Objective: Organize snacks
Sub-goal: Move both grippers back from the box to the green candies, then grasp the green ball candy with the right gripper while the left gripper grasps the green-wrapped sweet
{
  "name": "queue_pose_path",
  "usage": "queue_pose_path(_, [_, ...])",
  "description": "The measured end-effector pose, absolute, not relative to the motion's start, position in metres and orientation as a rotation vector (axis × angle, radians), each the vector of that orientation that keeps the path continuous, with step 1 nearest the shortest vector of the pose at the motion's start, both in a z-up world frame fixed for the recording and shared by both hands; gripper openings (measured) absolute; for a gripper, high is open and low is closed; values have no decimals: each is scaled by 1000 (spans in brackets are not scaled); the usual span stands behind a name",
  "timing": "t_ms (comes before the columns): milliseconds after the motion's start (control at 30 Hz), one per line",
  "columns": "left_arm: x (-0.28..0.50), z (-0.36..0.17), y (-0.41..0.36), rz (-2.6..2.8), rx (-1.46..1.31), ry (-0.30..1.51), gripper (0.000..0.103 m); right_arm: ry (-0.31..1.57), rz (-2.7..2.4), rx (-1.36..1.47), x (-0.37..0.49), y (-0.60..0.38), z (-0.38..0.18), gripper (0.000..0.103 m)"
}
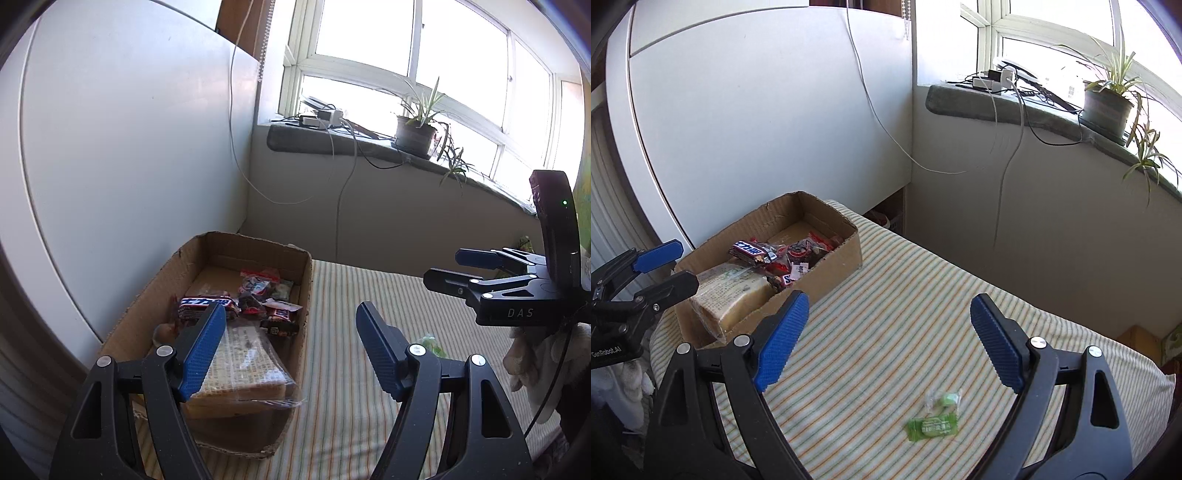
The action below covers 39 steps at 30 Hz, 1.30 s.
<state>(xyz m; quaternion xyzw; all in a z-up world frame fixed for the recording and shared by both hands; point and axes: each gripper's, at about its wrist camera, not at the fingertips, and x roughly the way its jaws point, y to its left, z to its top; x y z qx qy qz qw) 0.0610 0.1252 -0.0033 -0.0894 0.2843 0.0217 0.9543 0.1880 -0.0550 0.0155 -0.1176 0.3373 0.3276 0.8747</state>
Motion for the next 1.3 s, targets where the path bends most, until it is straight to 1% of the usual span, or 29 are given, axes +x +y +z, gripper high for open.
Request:
queue_pose_path(100, [62, -5, 112, 1, -191, 584, 68, 732, 653, -228, 194, -80, 10, 91])
queue_pose_path(267, [65, -16, 83, -78, -185, 630, 56, 802, 623, -200, 201, -116, -10, 91])
queue_pose_path(333, [69, -21, 70, -122, -188, 654, 47, 835, 616, -195, 203, -125, -19, 91])
queue_pose_path(400, [72, -27, 58, -161, -182, 678, 42, 860, 613, -199, 204, -131, -28, 90])
queue_pose_path(433, [74, -29, 51, -183, -179, 691, 37, 872, 617, -207, 205, -132, -32, 87])
queue_pose_path(467, [76, -32, 45, -202, -175, 704, 35, 885, 624, -213, 207, -133, -36, 81])
queue_pose_path(567, [81, -40, 28, -255, -177, 740, 30, 938, 655, -217, 213, -133, -50, 73])
queue_pose_path(633, [86, -46, 20, -289, -182, 767, 28, 967, 674, -225, 217, -130, -60, 69])
queue_pose_path(733, [94, -56, 9, -314, -174, 802, 28, 1005, 696, -245, 221, -125, -74, 58])
queue_pose_path(833, [101, -64, 2, -333, -156, 827, 28, 1023, 696, -266, 225, -120, -85, 56])
queue_pose_path(967, [110, -70, -5, -350, -131, 848, 28, 1034, 706, -271, 229, -117, -93, 49])
queue_pose_path(1067, [119, -75, -7, -359, -129, 865, 28, 1026, 708, -288, 229, -116, -94, 47])
queue_pose_path(1133, [125, -78, -11, -378, -121, 876, 25, 1022, 708, -299, 230, -114, -94, 45])
queue_pose_path(1200, [127, -81, -17, -395, -98, 884, 25, 1013, 704, -323, 231, -112, -95, 39])
queue_pose_path(1267, [131, -83, -22, -401, -75, 891, 25, 1007, 698, -341, 233, -112, -96, 29])
queue_pose_path(1300, [133, -83, -25, -409, -64, 895, 25, 1008, 696, -339, 235, -113, -95, 26])
